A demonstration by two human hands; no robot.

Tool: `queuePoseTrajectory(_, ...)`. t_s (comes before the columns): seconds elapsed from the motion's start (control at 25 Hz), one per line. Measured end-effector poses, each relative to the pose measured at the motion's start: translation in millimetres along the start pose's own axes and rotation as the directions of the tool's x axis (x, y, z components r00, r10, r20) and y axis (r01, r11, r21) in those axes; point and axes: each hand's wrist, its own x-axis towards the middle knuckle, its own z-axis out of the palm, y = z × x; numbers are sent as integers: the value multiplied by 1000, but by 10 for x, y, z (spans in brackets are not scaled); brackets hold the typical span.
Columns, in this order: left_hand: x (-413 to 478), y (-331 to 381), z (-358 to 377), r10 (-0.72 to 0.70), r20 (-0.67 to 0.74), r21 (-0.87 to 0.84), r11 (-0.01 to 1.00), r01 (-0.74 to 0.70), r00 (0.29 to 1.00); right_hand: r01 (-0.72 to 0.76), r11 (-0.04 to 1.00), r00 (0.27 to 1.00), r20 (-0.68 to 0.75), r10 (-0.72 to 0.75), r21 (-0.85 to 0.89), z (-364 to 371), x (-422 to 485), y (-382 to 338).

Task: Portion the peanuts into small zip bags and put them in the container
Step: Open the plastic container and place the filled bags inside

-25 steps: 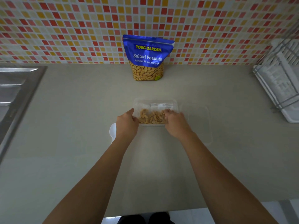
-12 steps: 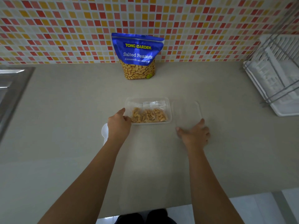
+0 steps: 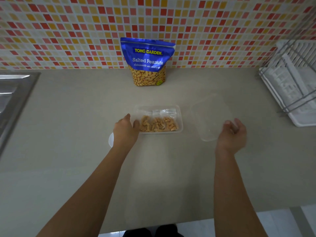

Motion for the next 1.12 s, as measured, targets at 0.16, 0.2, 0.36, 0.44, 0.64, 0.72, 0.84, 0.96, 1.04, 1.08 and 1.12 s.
queuePoseTrajectory(0.16,83,223,-215,110,-102,-275,952,-134,989,-136,954,884,467,-6,269,181,-1,-349)
queuePoseTrajectory(0.2,86,312,-279,118,-2,-461,881,-106,993,-163,957,814,580,-7,240,260,-51,-454)
queuePoseTrajectory(0.36,81,482,-334,140,189,-709,704,36,972,-208,963,748,662,43,172,579,-192,-592)
queuePoseTrajectory(0.44,114,433,-276,10,74,-704,709,45,997,-277,954,670,735,104,117,657,-223,-538)
queuePoseTrajectory(0.64,101,266,-139,-103,-83,-380,923,64,991,11,999,704,710,20,-39,769,-326,-296)
queuePoseTrajectory(0.72,73,234,-85,-80,-85,-276,960,54,993,209,970,720,690,-68,-123,792,-347,-228)
queuePoseTrajectory(0.84,83,183,-8,-112,-55,-220,971,97,992,381,901,699,702,-136,-205,798,-335,-171)
queuePoseTrajectory(0.96,121,124,81,-131,-44,-172,978,121,990,445,857,683,718,-137,-260,795,-337,-106)
queuePoseTrajectory(1.04,141,85,122,-118,-41,-138,984,112,992,467,834,687,715,-133,-294,789,-352,-42)
queuePoseTrajectory(1.08,144,76,128,-114,-38,-132,985,108,993,473,828,688,713,-135,-300,781,-355,-11)
queuePoseTrajectory(1.12,137,78,120,-120,-33,-130,985,115,992,474,827,689,712,-134,-303,771,-353,17)
